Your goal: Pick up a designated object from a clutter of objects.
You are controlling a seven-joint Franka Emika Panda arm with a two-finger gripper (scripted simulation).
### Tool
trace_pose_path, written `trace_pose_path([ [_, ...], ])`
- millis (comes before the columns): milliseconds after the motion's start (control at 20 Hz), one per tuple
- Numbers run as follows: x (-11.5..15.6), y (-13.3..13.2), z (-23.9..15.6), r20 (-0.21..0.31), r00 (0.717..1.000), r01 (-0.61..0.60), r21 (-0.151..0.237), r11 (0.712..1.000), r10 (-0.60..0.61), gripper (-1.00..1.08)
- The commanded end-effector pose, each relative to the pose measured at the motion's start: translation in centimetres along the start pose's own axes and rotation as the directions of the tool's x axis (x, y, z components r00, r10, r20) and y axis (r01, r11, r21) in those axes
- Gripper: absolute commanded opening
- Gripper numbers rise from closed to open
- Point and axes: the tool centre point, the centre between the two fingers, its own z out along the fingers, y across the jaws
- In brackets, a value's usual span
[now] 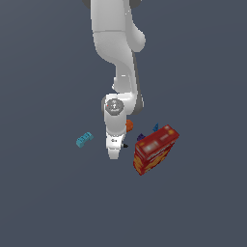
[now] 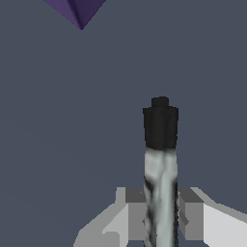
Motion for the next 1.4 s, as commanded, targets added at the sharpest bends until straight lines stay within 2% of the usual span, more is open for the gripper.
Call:
trace_pose_path([
  [0, 0.0, 0.0, 0.0, 0.000, 1.000, 0.000, 0.000, 1.000, 0.000, -1.00],
  [650, 0.5, -0.3, -1.1, 0.001, 1.000, 0.001, 0.000, 1.000, -0.001, -1.00],
  [1350, 4.5, -2.6, -8.8, 0.006, 1.000, 0.003, 0.003, 1.000, -0.003, -1.00],
])
